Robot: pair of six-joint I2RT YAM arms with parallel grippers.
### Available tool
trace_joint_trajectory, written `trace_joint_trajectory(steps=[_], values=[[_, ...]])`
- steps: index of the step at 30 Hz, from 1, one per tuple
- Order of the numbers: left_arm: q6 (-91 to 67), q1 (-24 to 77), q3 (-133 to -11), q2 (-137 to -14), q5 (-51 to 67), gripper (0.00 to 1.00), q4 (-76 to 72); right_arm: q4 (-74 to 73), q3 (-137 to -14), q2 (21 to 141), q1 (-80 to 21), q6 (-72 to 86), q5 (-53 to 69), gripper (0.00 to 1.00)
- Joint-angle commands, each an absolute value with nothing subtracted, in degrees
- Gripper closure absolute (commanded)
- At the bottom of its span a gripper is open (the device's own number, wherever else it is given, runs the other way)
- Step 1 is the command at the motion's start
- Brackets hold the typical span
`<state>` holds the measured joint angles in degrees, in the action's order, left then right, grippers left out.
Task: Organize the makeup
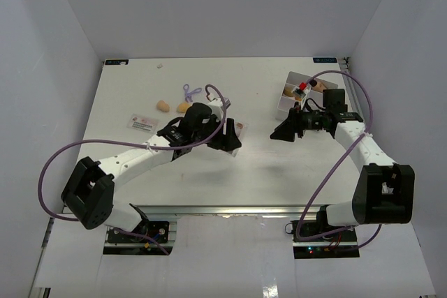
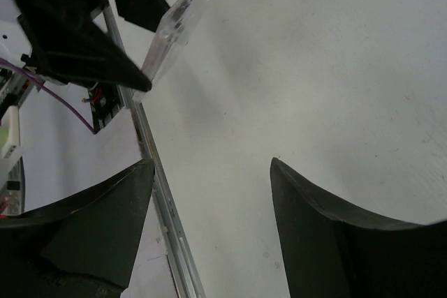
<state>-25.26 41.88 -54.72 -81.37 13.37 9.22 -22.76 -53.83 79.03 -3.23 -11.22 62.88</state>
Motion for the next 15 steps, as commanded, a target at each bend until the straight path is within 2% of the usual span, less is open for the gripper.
trace_joint_trajectory(steps=[1, 9, 15], values=[[-28.84, 45.14, -56.27, -85.00, 12.97, 0.67, -2.17, -18.24, -59.38, 80.34, -4.20, 7.27, 57.55, 0.25], [-26.96, 48.40, -63.08, -92.92, 11.38, 0.67, -2.62, -17.01, -62.40, 82.79, -5.86, 16.04, 57.06, 0.25], [-26.05, 48.92, -65.01, -94.57, 11.05, 0.67, -2.10, -16.84, -62.19, 84.50, -8.59, 17.29, 50.55, 0.26]])
